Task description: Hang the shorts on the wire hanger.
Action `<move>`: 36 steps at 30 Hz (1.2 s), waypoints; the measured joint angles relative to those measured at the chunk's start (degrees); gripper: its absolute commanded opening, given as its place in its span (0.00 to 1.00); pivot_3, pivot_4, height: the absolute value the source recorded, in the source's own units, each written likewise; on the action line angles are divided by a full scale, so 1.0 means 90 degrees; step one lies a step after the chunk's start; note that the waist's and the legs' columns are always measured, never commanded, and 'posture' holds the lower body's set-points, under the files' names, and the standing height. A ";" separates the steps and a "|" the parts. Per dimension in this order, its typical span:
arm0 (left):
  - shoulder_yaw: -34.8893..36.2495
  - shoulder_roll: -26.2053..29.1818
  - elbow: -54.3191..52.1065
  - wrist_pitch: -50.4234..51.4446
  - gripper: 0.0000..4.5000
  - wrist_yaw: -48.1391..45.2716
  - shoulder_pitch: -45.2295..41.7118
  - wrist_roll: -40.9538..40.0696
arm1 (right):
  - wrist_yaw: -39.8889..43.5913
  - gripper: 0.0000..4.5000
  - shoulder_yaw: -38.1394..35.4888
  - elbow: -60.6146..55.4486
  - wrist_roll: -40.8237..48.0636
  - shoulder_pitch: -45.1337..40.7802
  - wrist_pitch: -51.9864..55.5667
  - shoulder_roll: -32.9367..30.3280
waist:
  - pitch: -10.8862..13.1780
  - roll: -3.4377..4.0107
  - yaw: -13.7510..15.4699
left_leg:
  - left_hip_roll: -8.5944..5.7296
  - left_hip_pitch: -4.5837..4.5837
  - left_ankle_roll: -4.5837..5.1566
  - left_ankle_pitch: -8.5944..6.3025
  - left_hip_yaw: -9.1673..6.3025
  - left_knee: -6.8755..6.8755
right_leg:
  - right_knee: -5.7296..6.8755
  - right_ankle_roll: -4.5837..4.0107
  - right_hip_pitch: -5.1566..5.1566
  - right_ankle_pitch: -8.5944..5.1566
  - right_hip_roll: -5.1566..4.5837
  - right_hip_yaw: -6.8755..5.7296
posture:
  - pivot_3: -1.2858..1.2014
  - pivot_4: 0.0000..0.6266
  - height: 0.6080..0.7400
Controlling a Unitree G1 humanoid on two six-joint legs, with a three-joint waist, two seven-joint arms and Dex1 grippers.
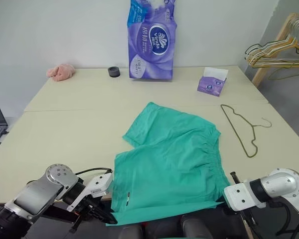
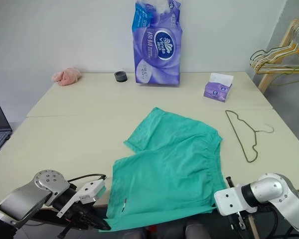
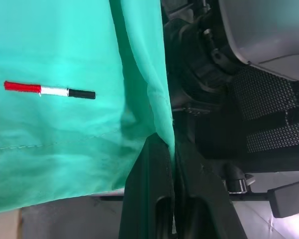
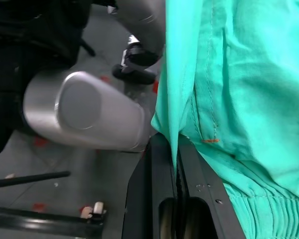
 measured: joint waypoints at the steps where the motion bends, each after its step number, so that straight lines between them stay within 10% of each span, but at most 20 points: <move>1: 0.0000 0.0012 -0.0002 0.0011 0.00 -0.0013 0.0004 -0.0011 | 0.0001 0.01 0.0000 0.0001 0.0002 0.0005 -0.0014 0.0000 | 0.0000 0.0000 0.0001 | 0.0000 0.0000 0.0000 0.0000 0.0000 0.0000 | 0.0000 0.0000 0.0000 0.0000 0.0000 0.0000 | 0.48 0.10 1.00; 10: 0.0000 -0.0169 0.0014 0.0337 0.13 0.0244 -0.0151 -0.0104 | -0.0100 0.12 -0.0149 0.0056 0.0127 -0.0035 0.0187 0.0089 | 0.0005 -0.0004 -0.0001 | -0.0001 -0.0001 0.0000 0.0000 0.0000 0.0002 | 0.0001 0.0001 0.0001 0.0001 0.0000 -0.0001 | 0.48 0.10 1.00; 22: 0.0017 -0.0270 -0.0096 0.0634 0.89 0.0368 -0.0143 -0.0376 | 0.0174 0.98 -0.0365 0.0008 0.0337 -0.0342 0.0232 0.0050 | 0.0010 -0.0002 -0.0005 | 0.0000 -0.0001 -0.0001 -0.0001 0.0000 0.0002 | 0.0001 0.0001 0.0000 0.0001 0.0001 -0.0002 | 0.48 0.11 1.00; 29: 0.0543 -0.0731 -0.0317 0.0807 0.95 0.0787 -0.0592 -0.0891 | 0.0182 1.00 -0.1271 -0.0065 0.1298 -0.0774 0.0901 0.0089 | 0.0018 -0.0002 0.0019 | -0.0001 -0.0001 -0.0001 0.0000 -0.0012 0.0009 | 0.0001 0.0005 0.0007 0.0005 0.0000 -0.0005 | 0.48 0.11 1.00; 36: 0.1014 -0.2153 0.0160 0.1290 0.95 0.2379 -0.2010 -0.0995 | -0.1669 1.00 -0.2246 0.0284 0.2135 -0.1690 0.2629 0.1609 | 0.0019 -0.0007 0.0009 | -0.0006 -0.0015 -0.0001 0.0000 -0.0024 0.0011 | -0.0002 0.0050 -0.0001 0.0034 0.0002 -0.0002 | 0.47 0.10 1.00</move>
